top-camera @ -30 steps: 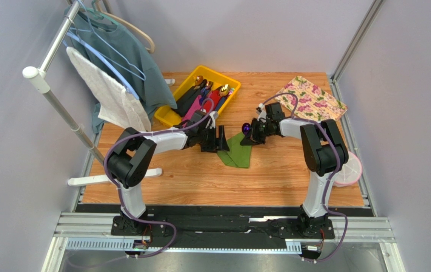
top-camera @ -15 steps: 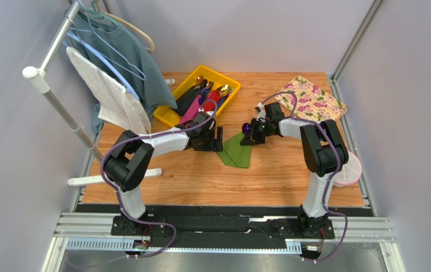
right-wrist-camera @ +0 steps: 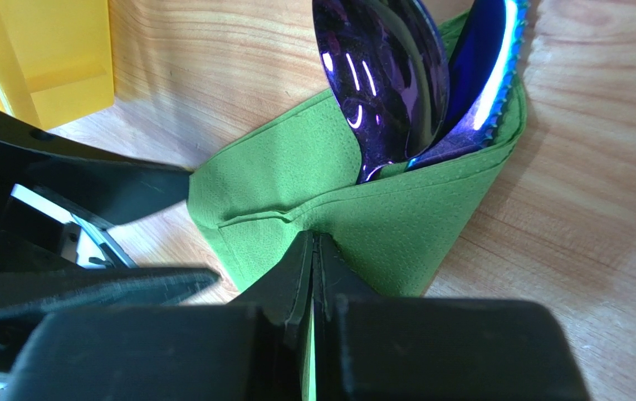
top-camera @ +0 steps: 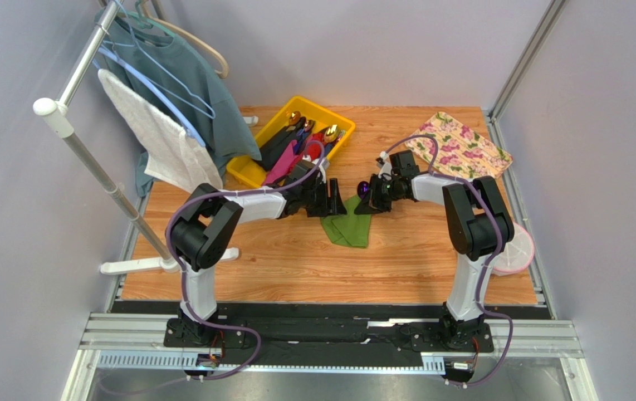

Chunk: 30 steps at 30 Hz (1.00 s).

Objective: Place the utensils on the paper napkin and roll it up

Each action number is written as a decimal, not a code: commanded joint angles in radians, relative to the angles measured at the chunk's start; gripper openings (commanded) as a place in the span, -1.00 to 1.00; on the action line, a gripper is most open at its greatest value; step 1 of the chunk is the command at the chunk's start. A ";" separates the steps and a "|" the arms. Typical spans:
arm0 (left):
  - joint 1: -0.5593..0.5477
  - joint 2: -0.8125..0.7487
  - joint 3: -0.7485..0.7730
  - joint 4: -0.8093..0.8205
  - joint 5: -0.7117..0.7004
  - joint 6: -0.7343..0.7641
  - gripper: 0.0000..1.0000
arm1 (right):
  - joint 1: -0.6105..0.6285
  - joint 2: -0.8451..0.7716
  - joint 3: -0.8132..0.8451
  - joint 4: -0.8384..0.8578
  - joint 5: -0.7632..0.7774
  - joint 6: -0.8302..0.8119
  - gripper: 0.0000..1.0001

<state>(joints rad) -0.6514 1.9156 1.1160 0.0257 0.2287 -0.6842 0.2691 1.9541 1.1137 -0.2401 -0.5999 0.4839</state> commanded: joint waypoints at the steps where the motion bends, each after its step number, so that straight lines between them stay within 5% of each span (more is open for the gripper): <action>1: -0.004 0.051 -0.021 0.068 0.147 -0.060 0.35 | 0.009 0.034 -0.023 -0.123 0.130 -0.051 -1.00; 10: 0.004 -0.001 -0.099 0.183 0.253 -0.117 0.39 | 0.009 0.042 -0.023 -0.123 0.134 -0.053 -1.00; 19: 0.049 -0.145 -0.150 -0.122 0.086 -0.055 0.57 | 0.009 0.040 -0.026 -0.122 0.143 -0.053 -1.00; 30: 0.047 -0.063 -0.150 -0.060 0.078 -0.104 0.63 | 0.009 0.035 -0.029 -0.125 0.146 -0.053 -1.00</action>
<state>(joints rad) -0.6090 1.7844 0.9684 -0.0322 0.3233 -0.7589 0.2710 1.9541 1.1183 -0.2577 -0.5961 0.4839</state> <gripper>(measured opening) 0.808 0.009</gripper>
